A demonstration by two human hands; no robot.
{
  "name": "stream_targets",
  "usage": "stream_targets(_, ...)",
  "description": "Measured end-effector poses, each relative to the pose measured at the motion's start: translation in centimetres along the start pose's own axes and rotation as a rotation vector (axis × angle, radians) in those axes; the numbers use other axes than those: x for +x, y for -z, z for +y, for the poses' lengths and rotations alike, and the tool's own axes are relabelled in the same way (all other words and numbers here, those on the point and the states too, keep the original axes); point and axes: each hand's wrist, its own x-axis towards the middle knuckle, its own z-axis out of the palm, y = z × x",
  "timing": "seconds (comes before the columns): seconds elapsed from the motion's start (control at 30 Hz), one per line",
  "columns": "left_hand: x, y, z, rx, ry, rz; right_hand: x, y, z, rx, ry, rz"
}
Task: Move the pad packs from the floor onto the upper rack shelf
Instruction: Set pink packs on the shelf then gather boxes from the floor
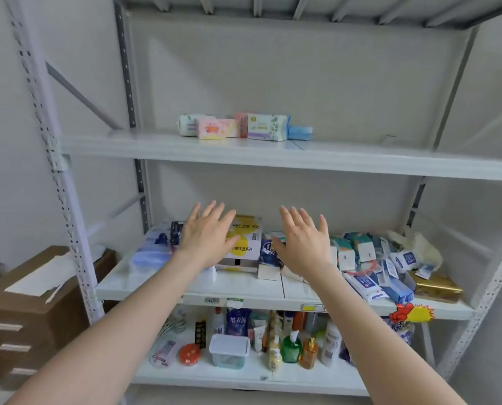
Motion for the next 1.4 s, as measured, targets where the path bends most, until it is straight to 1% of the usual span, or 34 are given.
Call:
stream_targets(0.1, 2.0, 2.7, -2.1, 0.037, 0.005, 0.067, 2.5, 1.9, -0.9, 0.009, 0.017, 0.079)
stream_targets(0.33, 7.2, 6.5, -7.0, 0.064, 0.019, 0.192, 9.3, 4.4, -2.3, 0.070, 0.040, 0.190)
stream_targets(0.43, 10.3, 7.1, -9.2, -0.014, 0.045, 0.243, 13.0, 4.7, -2.4, 0.118, 0.052, 0.207)
stream_targets(0.67, 18.4, 5.4, -14.9, -0.309, 0.174, 0.245, 23.5, 2.8, -1.8, 0.248, 0.141, 0.224)
stream_targets(0.77, 21.9, 4.1, -17.4, -0.402, 0.181, 0.237, 27.9, 2.1, -1.8, 0.320, 0.149, 0.190)
stream_targets(0.87, 25.5, 3.0, -19.5, -0.460, 0.184, 0.192, 32.2, 1.7, -2.1, 0.360, 0.170, 0.133)
stream_targets(1.07, 33.0, 1.1, -23.0, -0.621, 0.143, 0.121, 41.0, 1.1, -2.4, 0.449, 0.162, 0.002)
stream_targets(1.27, 37.7, -1.2, -25.2, -0.643, 0.106, -0.011, 48.2, -0.3, -2.4, 0.460, 0.179, -0.135)
stream_targets(1.33, 38.7, -1.7, -25.8, -0.620, 0.094, -0.010, 50.4, -0.8, -2.4, 0.450, 0.187, -0.176)
stream_targets(1.4, 39.5, -2.2, -26.4, -0.646, 0.103, 0.011, 52.6, -1.3, -2.4, 0.411, 0.196, -0.209)
